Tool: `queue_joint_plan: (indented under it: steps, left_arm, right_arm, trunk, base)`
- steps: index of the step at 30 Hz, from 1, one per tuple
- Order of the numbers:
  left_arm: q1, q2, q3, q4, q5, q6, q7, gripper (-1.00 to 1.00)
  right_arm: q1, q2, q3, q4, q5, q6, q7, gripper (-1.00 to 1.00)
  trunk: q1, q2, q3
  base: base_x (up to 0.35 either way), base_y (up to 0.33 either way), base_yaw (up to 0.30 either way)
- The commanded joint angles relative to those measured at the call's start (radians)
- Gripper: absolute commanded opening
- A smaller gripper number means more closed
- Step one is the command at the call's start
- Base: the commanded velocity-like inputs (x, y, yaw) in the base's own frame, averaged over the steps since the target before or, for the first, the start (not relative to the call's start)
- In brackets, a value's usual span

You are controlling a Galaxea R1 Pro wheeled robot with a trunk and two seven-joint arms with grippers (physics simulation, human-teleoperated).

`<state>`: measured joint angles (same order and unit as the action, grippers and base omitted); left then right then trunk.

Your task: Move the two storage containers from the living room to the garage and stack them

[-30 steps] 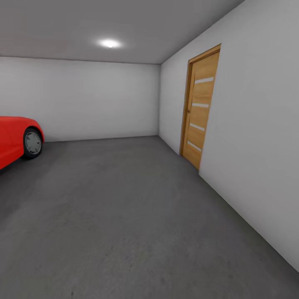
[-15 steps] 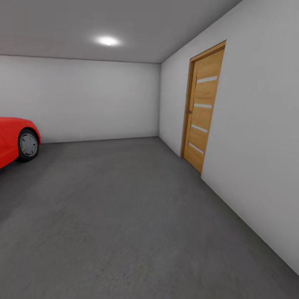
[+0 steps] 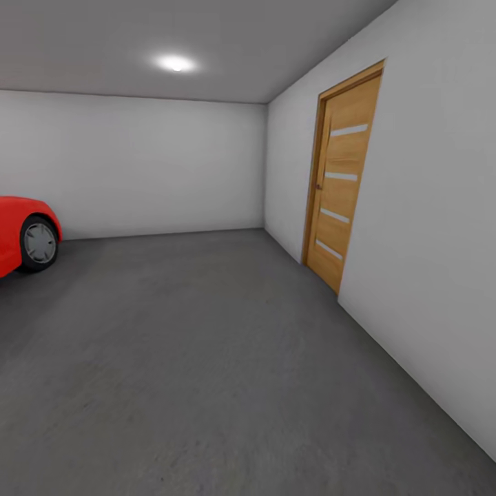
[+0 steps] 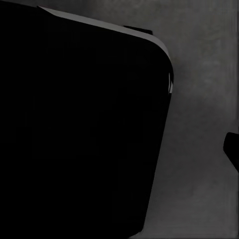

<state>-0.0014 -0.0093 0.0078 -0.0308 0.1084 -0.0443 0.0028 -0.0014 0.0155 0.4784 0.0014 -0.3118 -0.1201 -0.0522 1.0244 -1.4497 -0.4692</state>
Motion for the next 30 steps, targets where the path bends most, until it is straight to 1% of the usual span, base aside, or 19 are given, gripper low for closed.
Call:
queue_joint_plan:
  steps: [1, 30]
  left_arm:
    - [0.000, -0.001, 0.000, 0.000, 0.010, -0.002, 0.000, 1.00]
    - [0.000, -0.001, 0.000, 0.000, 0.010, -0.003, 0.000, 1.00]
  right_arm:
    - [0.000, 0.000, 0.009, 0.000, -0.009, -0.003, -0.003, 1.00]
    - [0.000, 0.000, 0.010, 0.000, -0.003, -0.004, -0.003, 1.00]
  trunk:
    - [0.001, 0.000, -0.001]
    - [0.001, 0.000, -0.001]
  base:
    - [0.324, 0.000, 0.000]
    - [0.324, 0.000, 0.000]
